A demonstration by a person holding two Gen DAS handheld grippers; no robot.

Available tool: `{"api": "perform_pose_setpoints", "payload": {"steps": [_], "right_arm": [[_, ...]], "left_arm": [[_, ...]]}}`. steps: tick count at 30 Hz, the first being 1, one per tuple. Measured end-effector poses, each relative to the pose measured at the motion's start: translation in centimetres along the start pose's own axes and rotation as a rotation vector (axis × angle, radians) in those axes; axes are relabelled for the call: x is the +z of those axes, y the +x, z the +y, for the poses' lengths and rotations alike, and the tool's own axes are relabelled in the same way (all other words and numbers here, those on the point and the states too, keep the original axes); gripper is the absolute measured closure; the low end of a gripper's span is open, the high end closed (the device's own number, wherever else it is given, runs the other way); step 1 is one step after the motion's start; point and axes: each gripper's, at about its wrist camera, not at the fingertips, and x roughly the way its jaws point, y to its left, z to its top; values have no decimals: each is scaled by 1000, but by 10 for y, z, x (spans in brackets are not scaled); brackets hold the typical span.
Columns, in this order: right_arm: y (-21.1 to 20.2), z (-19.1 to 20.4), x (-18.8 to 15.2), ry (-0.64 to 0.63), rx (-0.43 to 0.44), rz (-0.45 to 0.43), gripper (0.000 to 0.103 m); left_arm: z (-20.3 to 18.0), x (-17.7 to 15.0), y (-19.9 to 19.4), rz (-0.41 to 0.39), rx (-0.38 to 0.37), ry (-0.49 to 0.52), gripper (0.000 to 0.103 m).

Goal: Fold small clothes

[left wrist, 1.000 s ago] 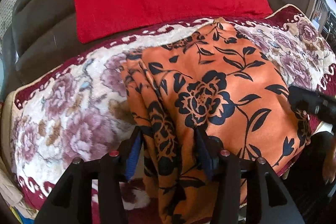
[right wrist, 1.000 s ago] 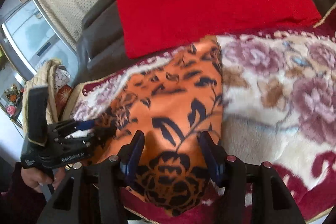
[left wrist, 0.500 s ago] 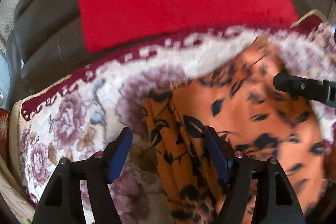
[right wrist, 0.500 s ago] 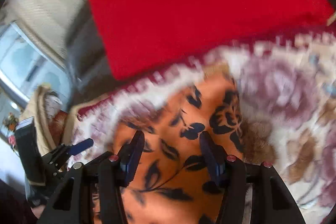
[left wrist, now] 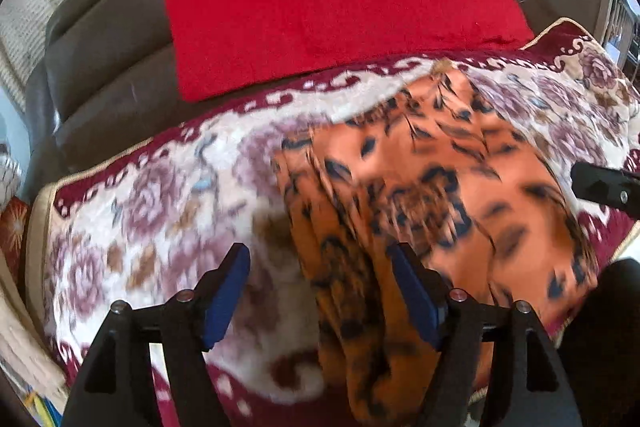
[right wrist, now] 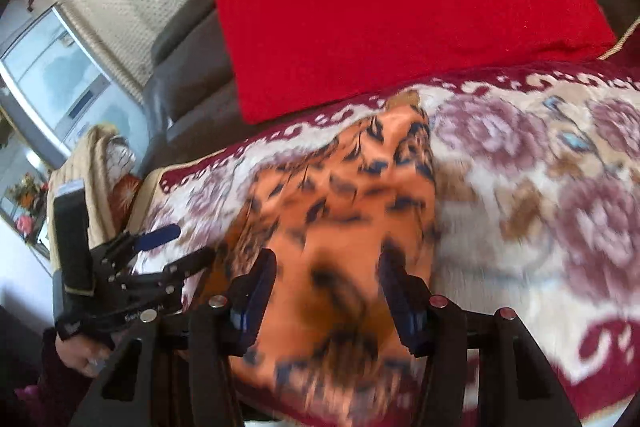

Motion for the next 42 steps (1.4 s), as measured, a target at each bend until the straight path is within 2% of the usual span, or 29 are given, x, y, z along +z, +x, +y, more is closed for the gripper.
{"api": "perform_pose_setpoints", "payload": {"steps": [3, 5, 9, 14, 19, 23, 29, 35, 42], "right_arm": [[6, 2, -32, -9, -19, 43, 45], [11, 0, -46, -20, -47, 33, 45], [7, 1, -41, -9, -61, 21, 45], [-21, 9, -31, 14, -84, -29, 45], [-52, 33, -31, -26, -140, -95, 43], [-76, 50, -31, -43, -147, -147, 39], [-97, 67, -34, -71, -148, -195, 38], [-107, 77, -37, -96, -181, -226, 37], [-97, 66, -37, -67, -195, -196, 36]], "left_arm": [[-7, -26, 6, 31, -16, -17, 27], [-13, -38, 18, 58, 10, -13, 24], [-11, -36, 10, 41, 28, -44, 24], [-7, -31, -31, -72, 92, -52, 24], [-2, -28, -69, -130, 173, -102, 23], [-2, -29, -102, -194, 237, -109, 22], [-1, -34, -137, -261, 221, -119, 22], [-4, -38, -158, -293, 223, -128, 22], [0, -39, -150, -269, 214, -137, 22]]}}
